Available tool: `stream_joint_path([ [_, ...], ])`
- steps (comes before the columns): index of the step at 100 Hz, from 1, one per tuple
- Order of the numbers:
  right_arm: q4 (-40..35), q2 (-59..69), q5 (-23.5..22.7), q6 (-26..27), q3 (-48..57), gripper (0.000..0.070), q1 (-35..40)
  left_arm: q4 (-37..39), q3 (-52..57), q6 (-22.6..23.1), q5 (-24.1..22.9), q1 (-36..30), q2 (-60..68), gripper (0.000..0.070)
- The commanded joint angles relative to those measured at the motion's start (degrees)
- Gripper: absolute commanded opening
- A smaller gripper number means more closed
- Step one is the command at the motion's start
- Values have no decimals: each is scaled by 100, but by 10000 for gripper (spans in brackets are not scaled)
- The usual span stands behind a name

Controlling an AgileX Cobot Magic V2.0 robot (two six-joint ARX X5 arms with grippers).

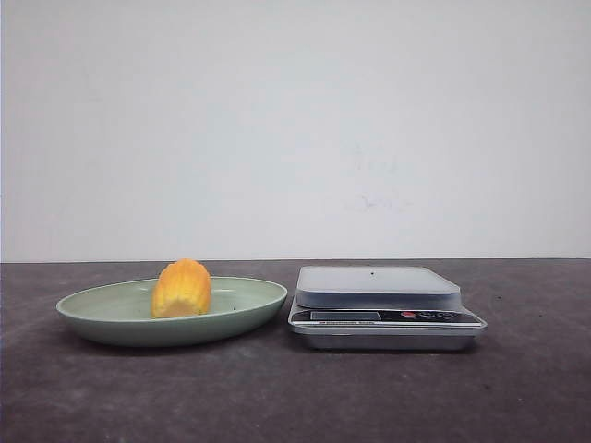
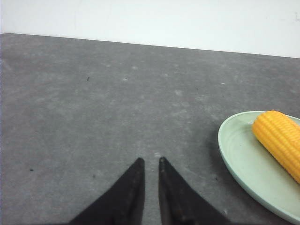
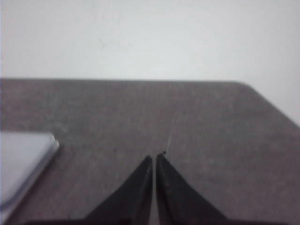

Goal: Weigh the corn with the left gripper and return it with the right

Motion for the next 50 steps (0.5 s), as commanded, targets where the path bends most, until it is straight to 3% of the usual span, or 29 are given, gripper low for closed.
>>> stream_joint_path([
  [1, 162, -26, -22, 20, -138, 7, 70, -72, -79, 94, 4, 4, -2, 17],
  [27, -503, -26, 4, -68, -157, 7, 160, -72, -79, 94, 4, 4, -2, 17],
  [50, -385, -26, 2, -42, -157, 7, 160, -70, -79, 94, 4, 4, -2, 17],
])
